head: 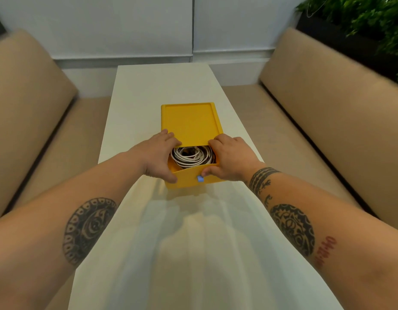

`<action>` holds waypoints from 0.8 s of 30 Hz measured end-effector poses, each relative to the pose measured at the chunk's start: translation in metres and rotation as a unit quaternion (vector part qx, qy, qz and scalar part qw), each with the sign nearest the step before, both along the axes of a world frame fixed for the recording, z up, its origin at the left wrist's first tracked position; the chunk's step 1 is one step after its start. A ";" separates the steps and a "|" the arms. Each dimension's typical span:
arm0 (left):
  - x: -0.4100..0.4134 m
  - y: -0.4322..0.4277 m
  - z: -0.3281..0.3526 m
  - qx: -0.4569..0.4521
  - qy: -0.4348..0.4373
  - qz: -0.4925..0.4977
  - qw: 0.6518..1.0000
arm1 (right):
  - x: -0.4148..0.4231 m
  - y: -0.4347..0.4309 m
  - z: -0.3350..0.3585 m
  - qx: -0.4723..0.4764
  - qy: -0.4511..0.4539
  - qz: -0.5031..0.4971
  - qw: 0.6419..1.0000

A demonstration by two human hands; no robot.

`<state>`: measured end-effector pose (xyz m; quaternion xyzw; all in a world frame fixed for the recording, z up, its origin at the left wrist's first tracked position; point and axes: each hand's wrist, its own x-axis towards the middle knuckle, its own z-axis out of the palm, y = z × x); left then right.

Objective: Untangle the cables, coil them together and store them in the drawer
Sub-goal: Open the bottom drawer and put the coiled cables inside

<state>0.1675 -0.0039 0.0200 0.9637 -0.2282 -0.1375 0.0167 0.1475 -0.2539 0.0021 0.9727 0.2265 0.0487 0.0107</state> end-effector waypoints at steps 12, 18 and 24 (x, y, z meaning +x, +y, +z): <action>0.007 0.002 -0.001 -0.018 -0.085 0.029 0.996 | 0.024 0.003 -0.012 0.037 -0.019 0.020 0.999; 0.012 -0.002 -0.006 -0.048 -0.144 0.070 0.986 | 0.037 0.016 -0.022 0.098 -0.065 -0.002 0.993; 0.019 -0.009 -0.007 -0.021 -0.169 0.107 0.980 | 0.045 0.020 -0.031 0.135 -0.086 -0.027 0.987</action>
